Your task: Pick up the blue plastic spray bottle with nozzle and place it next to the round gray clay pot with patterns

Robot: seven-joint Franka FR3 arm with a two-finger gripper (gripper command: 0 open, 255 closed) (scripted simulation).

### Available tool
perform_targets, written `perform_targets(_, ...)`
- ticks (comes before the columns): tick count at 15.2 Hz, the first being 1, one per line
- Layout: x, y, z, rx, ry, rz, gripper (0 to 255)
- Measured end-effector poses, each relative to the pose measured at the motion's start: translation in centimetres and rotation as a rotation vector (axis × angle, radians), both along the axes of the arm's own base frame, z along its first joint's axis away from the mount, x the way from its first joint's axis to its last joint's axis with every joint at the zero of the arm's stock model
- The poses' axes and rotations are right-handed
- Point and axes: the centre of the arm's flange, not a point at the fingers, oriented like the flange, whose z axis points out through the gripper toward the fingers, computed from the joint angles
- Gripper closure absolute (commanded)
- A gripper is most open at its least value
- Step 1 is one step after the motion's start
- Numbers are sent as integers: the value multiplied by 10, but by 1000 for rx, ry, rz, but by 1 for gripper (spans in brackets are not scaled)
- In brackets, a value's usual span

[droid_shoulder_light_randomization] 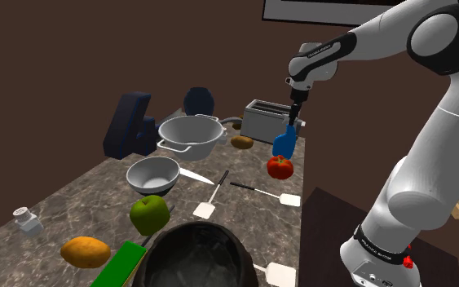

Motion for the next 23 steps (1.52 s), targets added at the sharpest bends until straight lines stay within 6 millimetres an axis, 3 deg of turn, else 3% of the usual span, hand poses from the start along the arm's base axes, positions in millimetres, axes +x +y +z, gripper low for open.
perform_targets(1, 0, 0, 0, 0, 0, 0, 255)
perform_targets(12, 0, 0, 3, 0, 0, 0, 255)
perform_targets(23, -1, 1, 58, 0, 0, 0, 255)
